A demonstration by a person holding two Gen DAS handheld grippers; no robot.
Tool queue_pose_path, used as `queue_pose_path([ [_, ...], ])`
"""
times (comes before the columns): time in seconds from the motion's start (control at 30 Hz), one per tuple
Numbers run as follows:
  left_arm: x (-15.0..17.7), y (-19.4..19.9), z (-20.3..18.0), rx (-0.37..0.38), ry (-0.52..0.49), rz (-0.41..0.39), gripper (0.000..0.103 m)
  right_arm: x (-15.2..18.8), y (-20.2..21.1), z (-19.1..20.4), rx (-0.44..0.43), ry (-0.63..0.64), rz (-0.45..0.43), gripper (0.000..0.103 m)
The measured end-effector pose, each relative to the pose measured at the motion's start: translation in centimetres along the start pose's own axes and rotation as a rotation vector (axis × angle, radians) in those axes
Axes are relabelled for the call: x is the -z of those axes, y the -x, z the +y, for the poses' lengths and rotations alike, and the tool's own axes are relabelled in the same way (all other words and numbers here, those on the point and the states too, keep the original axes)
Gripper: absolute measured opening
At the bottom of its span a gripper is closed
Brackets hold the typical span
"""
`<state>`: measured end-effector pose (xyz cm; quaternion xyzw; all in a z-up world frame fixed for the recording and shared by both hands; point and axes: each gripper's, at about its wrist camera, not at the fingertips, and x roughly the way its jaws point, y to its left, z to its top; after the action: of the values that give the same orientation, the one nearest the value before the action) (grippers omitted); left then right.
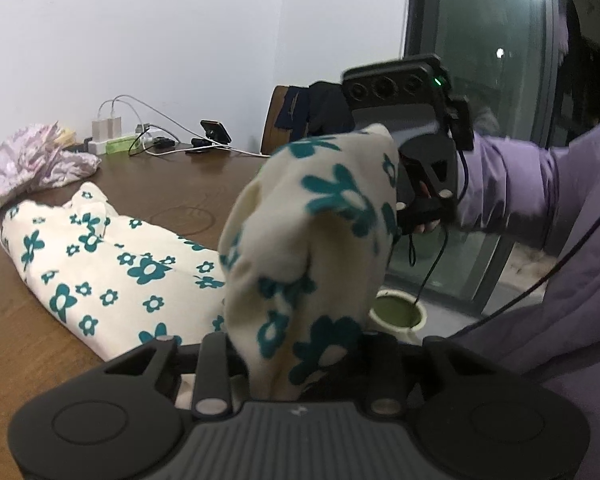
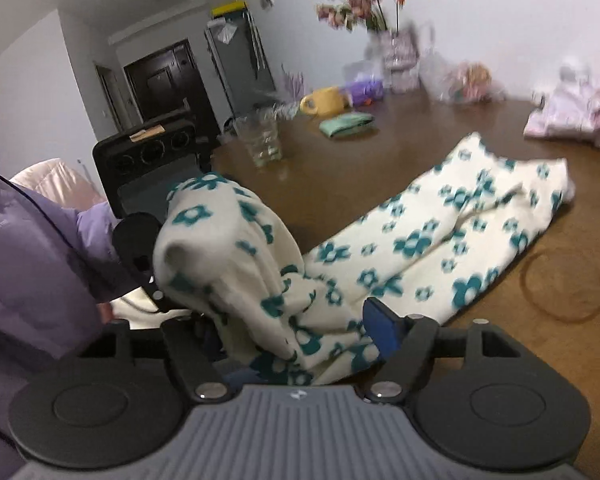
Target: Fold clothes
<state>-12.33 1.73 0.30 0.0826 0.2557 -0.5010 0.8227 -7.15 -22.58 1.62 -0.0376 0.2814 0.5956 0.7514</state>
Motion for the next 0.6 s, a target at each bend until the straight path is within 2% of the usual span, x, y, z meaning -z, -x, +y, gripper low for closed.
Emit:
queue_pose_path([
  [0.1, 0.2, 0.0, 1.1, 0.037, 0.052, -0.010, 0.031, 0.0, 0.1, 0.8, 0.022, 0.089, -0.064, 0.073],
  [0.13, 0.2, 0.0, 1.3, 0.045, 0.059, -0.009, 0.031, 0.1, 0.0, 1.2, 0.044, 0.127, -0.076, 0.077],
  [0.2, 0.2, -0.2, 1.4, 0.052, 0.064, -0.006, 0.031, 0.2, -0.2, 1.6, 0.066, 0.165, -0.088, 0.079],
  [0.27, 0.1, -0.2, 1.5, 0.059, 0.077, -0.001, 0.031, 0.0, -0.5, 1.4, 0.030, 0.154, -0.081, 0.075],
  [0.3, 0.0, -0.1, 1.7, 0.063, 0.086, 0.002, 0.031, -0.1, -0.6, 1.2, -0.011, 0.133, -0.066, 0.070],
  [0.33, 0.0, -0.1, 1.8, 0.068, 0.095, 0.006, 0.031, -0.2, -0.8, 1.0, -0.051, 0.112, -0.051, 0.048],
  [0.37, -0.1, -0.1, 1.8, 0.071, 0.098, 0.008, 0.031, -0.4, -0.9, 0.7, -0.084, 0.081, -0.035, 0.038],
  [0.47, -0.5, 0.3, 2.1, 0.055, 0.131, 0.003, 0.036, -1.2, -1.2, -0.8, -0.170, -0.039, -0.001, 0.036],
  [0.57, -1.0, 1.5, 2.3, 0.015, 0.167, -0.037, 0.057, -1.5, -0.9, -4.0, -0.220, -0.240, -0.022, 0.036],
  [0.6, -1.1, 2.1, 2.3, 0.002, 0.174, -0.060, 0.060, -1.5, -0.8, -5.0, -0.225, -0.293, -0.027, 0.036],
])
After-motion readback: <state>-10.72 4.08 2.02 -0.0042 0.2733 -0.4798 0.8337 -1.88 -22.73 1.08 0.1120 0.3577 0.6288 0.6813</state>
